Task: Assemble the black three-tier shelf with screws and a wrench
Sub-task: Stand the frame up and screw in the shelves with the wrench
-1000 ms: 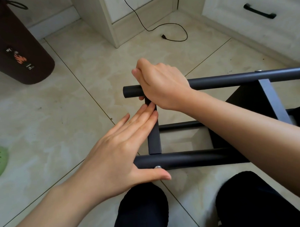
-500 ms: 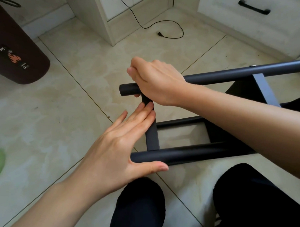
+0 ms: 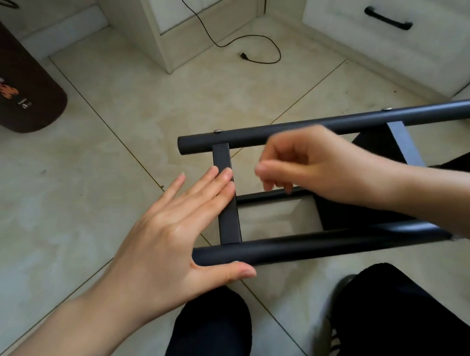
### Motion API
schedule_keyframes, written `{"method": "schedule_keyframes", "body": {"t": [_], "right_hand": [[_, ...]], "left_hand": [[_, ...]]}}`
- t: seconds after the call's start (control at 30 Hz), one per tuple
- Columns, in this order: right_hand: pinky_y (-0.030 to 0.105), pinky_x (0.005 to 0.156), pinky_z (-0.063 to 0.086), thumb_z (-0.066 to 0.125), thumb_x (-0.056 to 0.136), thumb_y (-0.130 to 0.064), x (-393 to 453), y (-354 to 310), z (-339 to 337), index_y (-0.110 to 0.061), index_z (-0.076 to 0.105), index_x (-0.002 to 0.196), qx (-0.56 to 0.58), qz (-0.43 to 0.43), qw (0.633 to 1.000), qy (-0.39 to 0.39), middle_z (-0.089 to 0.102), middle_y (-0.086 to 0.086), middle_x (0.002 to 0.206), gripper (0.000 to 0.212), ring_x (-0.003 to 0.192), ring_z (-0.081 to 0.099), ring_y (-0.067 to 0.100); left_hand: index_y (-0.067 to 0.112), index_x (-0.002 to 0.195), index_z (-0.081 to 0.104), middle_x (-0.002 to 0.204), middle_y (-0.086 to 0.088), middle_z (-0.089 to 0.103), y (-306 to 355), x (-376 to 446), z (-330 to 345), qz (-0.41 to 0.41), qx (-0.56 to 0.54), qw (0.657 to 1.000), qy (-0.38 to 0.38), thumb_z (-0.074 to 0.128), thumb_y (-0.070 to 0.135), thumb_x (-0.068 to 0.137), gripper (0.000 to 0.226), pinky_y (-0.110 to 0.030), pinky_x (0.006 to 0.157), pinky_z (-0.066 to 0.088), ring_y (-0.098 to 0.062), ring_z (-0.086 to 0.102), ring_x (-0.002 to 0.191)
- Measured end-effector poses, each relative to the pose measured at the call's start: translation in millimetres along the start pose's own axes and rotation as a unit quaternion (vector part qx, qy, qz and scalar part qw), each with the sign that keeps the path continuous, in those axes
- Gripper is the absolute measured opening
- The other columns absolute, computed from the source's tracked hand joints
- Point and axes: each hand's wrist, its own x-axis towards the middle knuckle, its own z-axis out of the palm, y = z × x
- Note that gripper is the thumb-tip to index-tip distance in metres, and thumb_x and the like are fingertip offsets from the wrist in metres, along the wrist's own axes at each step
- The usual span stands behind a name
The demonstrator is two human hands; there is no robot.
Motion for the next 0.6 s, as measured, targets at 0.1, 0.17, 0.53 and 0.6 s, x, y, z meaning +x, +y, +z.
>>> {"method": "schedule_keyframes", "body": {"t": [0.1,0.17,0.53,0.6], "right_hand": [[0.017,0.060,0.050,0.068,0.088,-0.028,-8,11,7,-0.016,0.069,0.078,0.041,0.077,0.993,-0.084,0.074,0.000,0.076,0.015,0.060,0.058,0.001],[0.018,0.062,0.051,0.071,0.082,-0.032,-9,15,8,-0.014,0.071,0.080,0.114,0.138,0.977,-0.114,0.074,0.004,0.081,0.018,0.066,0.059,0.004],[0.017,0.066,0.055,0.073,0.078,-0.012,1,23,2,-0.004,0.075,0.096,0.269,0.265,0.905,-0.196,0.075,0.008,0.088,0.020,0.070,0.066,0.008],[0.017,0.066,0.055,0.071,0.083,-0.007,2,19,2,-0.004,0.074,0.095,0.242,0.241,0.925,-0.168,0.076,0.010,0.090,0.013,0.069,0.067,0.008]], "left_hand": [[0.005,0.146,0.048,0.157,-0.003,0.040,-1,0,0,0.002,0.008,1.000,0.004,0.058,0.072,0.079,0.096,-0.047,0.120,0.025,-0.015,0.034,0.148],[0.005,0.146,0.048,0.157,-0.002,0.040,-2,-1,1,0.006,0.015,1.000,0.004,0.059,0.072,0.079,0.095,-0.047,0.120,0.025,-0.014,0.034,0.148],[0.006,0.146,0.048,0.157,-0.002,0.040,-1,-1,1,0.003,0.012,1.000,0.007,0.059,0.072,0.079,0.095,-0.045,0.121,0.024,-0.013,0.033,0.148],[0.006,0.145,0.048,0.157,-0.002,0.040,-1,-2,2,0.002,0.008,1.000,0.010,0.059,0.072,0.079,0.095,-0.044,0.121,0.024,-0.013,0.033,0.148]]}}
